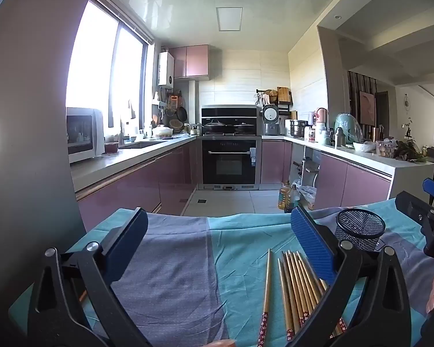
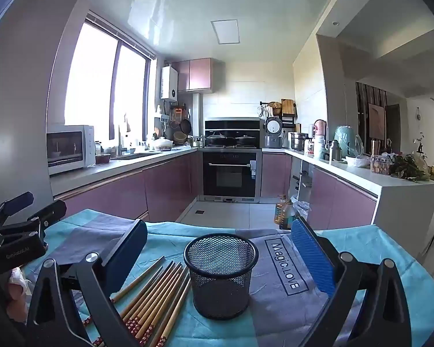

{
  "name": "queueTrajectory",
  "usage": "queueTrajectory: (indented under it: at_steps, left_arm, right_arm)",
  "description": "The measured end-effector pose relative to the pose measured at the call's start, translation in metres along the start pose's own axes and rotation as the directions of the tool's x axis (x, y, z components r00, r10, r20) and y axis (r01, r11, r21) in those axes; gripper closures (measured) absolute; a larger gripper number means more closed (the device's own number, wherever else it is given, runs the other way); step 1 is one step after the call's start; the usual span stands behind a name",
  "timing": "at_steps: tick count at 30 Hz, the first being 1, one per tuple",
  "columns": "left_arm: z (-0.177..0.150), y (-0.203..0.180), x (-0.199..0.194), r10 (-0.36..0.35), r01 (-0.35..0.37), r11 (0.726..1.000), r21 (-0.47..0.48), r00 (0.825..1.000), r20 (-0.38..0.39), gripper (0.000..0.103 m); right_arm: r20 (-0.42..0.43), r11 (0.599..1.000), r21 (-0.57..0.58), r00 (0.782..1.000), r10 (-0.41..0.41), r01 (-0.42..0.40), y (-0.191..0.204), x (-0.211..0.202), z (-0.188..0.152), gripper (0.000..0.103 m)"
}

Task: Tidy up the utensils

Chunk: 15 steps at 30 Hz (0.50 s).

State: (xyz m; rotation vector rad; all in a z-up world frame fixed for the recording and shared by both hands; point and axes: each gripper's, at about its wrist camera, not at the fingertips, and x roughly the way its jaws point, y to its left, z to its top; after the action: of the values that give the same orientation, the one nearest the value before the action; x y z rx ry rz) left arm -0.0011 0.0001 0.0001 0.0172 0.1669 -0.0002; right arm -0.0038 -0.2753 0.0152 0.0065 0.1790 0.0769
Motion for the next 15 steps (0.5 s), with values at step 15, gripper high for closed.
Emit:
queueTrajectory:
  at_steps: [15]
  left_arm:
    - [0.000, -0.002, -0.003, -0.013, 0.013, 1.000, 0.004, 1.000, -0.009, 0.006]
  right_arm:
    - [0.013, 1.000, 0.004, 1.000, -0.007, 0.007, -0.004, -0.010, 0.003, 0.006]
